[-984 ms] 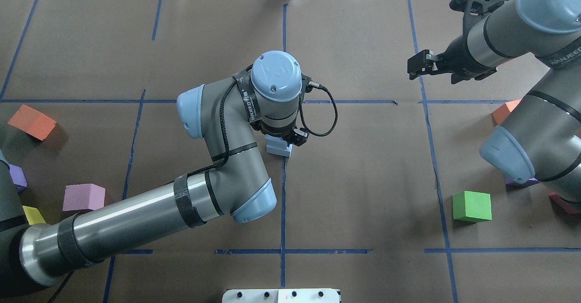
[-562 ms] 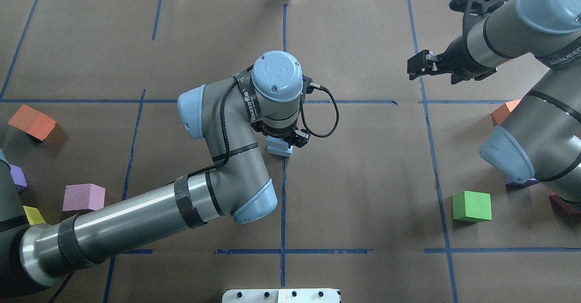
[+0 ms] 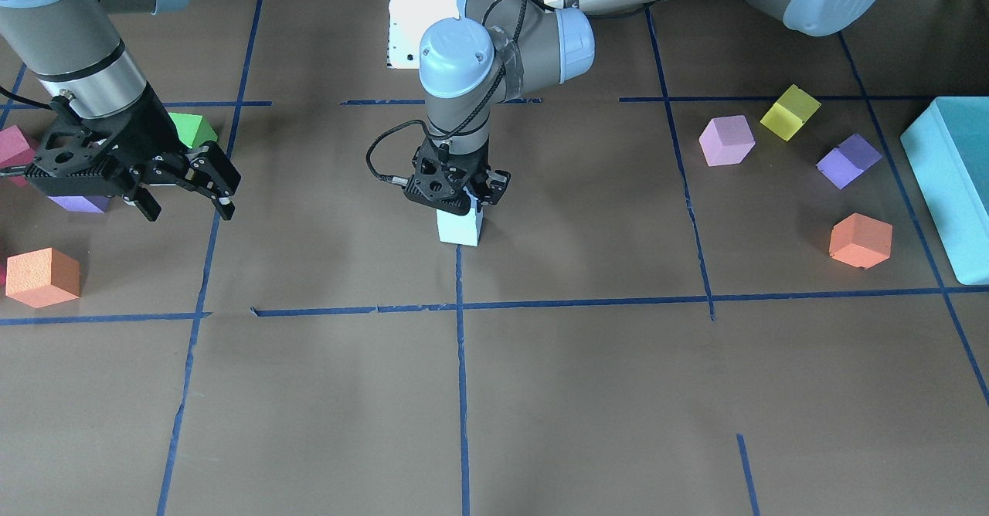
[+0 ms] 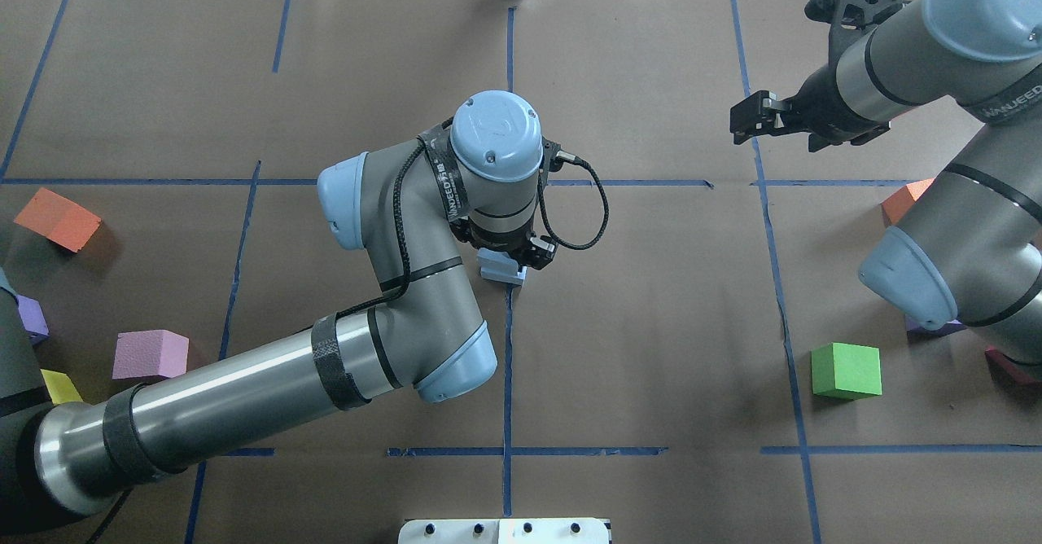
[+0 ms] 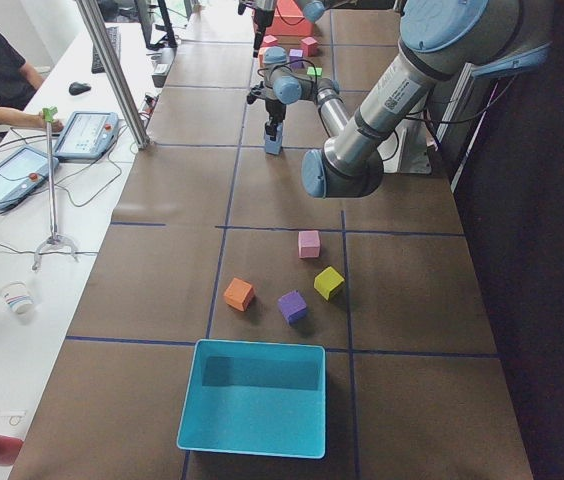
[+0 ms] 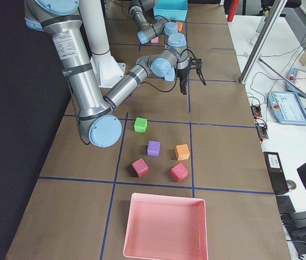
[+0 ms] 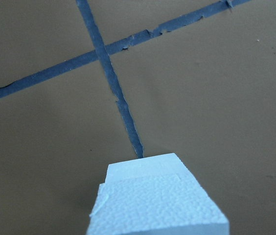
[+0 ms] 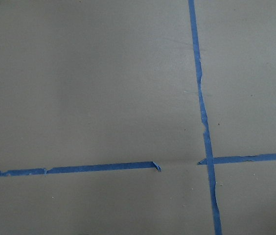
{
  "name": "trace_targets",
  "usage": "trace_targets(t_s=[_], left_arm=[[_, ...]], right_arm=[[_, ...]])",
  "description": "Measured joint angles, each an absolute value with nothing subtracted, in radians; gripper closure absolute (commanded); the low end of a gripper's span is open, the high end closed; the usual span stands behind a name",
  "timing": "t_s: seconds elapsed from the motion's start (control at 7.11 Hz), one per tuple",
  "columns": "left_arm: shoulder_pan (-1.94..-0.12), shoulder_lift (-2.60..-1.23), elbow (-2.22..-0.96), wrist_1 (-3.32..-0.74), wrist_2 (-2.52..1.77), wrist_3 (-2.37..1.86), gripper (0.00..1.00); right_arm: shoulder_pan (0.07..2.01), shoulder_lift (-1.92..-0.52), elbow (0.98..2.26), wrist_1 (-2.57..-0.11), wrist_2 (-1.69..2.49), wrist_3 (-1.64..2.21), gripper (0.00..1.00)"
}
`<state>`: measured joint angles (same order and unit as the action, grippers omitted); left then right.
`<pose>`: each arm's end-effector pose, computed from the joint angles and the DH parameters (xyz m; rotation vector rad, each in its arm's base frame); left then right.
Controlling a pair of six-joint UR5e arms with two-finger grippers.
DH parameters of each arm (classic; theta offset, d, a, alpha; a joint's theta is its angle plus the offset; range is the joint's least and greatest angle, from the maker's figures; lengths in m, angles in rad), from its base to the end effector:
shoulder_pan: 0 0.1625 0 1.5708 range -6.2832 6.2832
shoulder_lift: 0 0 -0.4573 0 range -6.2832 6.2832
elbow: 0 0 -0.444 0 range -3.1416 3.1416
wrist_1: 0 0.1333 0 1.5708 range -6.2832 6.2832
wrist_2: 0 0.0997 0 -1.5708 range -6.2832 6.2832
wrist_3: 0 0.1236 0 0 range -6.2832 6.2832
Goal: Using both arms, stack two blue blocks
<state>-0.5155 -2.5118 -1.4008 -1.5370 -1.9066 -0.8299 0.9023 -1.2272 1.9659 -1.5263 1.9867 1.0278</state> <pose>0.6854 -0.4948 0.1418 0.1706 0.7825 0.3370 -0.3268 -0.5482 0.3039 0.2146 -0.8397 0.1737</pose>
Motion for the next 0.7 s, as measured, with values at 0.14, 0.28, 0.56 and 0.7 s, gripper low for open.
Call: trace_targets(t_s=[0.14, 0.28, 0.56, 0.7], left_arm=[[-0.515, -2.511, -1.401, -1.537, -1.906, -0.830, 0.19], [-0.515, -2.510, -1.400, -1.537, -1.905, -0.830, 0.07], [-0.515, -2.509, -1.400, -1.537, -1.901, -0.830, 0.00], [-0.516, -2.510, -1.401, -1.537, -1.902, -0.830, 0.00]], right_arm=[[0.902, -1.227, 1.966, -1.526, 1.987, 1.028, 0.00], [0.902, -1.227, 1.966, -1.526, 1.987, 1.028, 0.00], [0.902, -1.227, 1.966, -1.526, 1.987, 1.028, 0.00], [0.902, -1.227, 1.966, -1.526, 1.986, 1.028, 0.00]])
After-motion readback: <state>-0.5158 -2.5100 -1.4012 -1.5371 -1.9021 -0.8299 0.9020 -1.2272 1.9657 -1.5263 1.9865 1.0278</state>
